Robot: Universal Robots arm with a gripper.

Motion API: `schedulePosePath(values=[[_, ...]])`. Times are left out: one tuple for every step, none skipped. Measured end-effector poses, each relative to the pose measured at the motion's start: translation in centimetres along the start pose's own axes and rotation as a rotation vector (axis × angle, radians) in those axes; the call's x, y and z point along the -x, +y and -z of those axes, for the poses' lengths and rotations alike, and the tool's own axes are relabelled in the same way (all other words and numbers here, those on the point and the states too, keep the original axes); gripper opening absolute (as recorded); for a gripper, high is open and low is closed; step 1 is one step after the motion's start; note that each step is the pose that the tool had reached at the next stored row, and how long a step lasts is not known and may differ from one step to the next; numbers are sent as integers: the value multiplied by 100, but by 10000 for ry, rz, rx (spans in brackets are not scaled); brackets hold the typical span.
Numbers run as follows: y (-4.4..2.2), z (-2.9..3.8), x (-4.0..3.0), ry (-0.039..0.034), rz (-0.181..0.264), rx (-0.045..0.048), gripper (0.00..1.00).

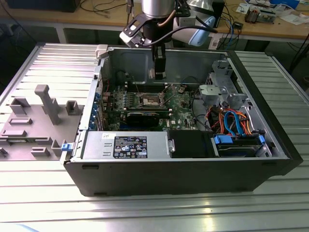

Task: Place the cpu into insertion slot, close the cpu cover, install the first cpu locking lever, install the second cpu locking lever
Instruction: 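Place the cpu into insertion slot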

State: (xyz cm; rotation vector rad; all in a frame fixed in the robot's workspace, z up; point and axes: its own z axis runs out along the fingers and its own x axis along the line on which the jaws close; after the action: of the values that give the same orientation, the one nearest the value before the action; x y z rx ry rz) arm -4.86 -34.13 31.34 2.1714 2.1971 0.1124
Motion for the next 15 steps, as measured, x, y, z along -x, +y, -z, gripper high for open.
schedulePosePath(values=[[-1, -4, 0, -2, -27, 1, 53], [-2, -9, 0, -6, -63, 0, 53], [-2, -10, 0, -8, -75, 0, 53], [-2, -12, 0, -8, -78, 1, 53], [-2, -14, 0, -8, -79, 1, 53], [-2, -16, 0, -7, -79, 1, 53], [-2, -18, 0, -6, -80, 2, 53], [-2, -20, 0, -7, -79, 1, 53], [-3, -23, 0, -7, -80, 2, 53], [-3, -29, 0, -6, -79, 2, 53], [-3, -30, 0, -6, -79, 2, 53], [-3, -32, 0, -6, -79, 2, 53], [-4, -35, 1, -6, -79, 2, 53], [-4, -38, 0, -6, -79, 2, 53], [-4, -39, 1, -7, -79, 1, 53]])
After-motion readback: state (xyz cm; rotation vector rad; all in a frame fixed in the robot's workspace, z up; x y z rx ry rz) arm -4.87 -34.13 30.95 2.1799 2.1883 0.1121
